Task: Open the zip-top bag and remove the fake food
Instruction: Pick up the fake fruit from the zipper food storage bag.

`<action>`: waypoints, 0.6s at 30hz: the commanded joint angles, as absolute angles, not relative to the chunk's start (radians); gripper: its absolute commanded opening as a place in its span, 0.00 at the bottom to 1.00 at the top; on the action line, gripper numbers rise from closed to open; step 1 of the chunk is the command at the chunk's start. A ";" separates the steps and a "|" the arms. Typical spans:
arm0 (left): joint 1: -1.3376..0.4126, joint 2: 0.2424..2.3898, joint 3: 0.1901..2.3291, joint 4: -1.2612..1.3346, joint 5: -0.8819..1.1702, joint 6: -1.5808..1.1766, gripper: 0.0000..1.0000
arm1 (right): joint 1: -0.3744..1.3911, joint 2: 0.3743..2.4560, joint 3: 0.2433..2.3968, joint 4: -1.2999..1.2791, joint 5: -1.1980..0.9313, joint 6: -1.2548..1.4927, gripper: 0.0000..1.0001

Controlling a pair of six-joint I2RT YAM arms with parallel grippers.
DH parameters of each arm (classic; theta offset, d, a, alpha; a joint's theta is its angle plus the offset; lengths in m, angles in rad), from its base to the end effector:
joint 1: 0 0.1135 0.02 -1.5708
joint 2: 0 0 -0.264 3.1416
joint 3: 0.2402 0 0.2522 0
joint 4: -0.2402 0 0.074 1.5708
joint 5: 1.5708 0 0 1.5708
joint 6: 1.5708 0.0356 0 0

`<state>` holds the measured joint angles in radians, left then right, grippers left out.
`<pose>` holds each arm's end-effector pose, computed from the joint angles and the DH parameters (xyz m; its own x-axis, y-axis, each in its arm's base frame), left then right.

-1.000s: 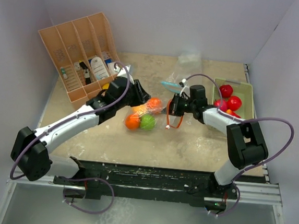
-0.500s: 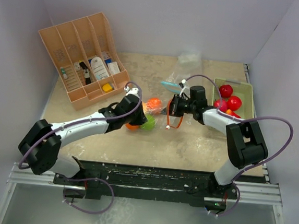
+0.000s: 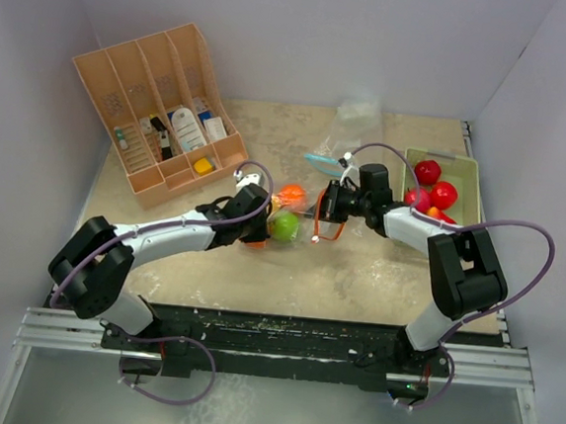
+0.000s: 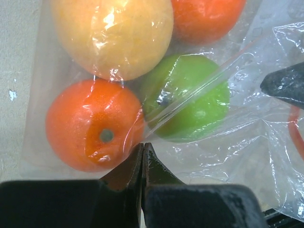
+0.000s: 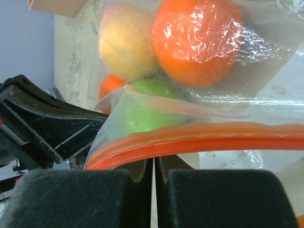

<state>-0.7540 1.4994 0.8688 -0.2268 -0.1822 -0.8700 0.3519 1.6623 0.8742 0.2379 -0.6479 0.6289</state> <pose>0.2273 -0.2046 0.1984 -0.8039 -0.2762 -0.5267 -0.0429 0.9102 -0.4118 0.3180 0.1397 0.1915 -0.8427 0.1903 -0.5037 -0.3240 0.5679 0.7566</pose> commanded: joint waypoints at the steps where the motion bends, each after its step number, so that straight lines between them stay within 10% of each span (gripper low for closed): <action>1: -0.753 1.520 0.885 -0.220 -0.196 -0.879 0.00 | 0.345 1.643 0.874 0.267 -0.682 0.616 0.02; 12: -0.755 1.700 1.052 -0.196 -0.123 -0.808 0.00 | 0.345 1.674 0.872 0.293 -0.718 0.551 0.63; 18: -0.756 1.717 1.064 -0.158 -0.062 -0.781 0.00 | 0.347 1.714 0.906 0.264 -0.667 0.499 0.73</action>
<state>-0.7540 1.7073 1.0199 -0.2192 -0.1162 -0.8192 0.3511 1.6878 0.8688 0.2554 -0.6903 0.5613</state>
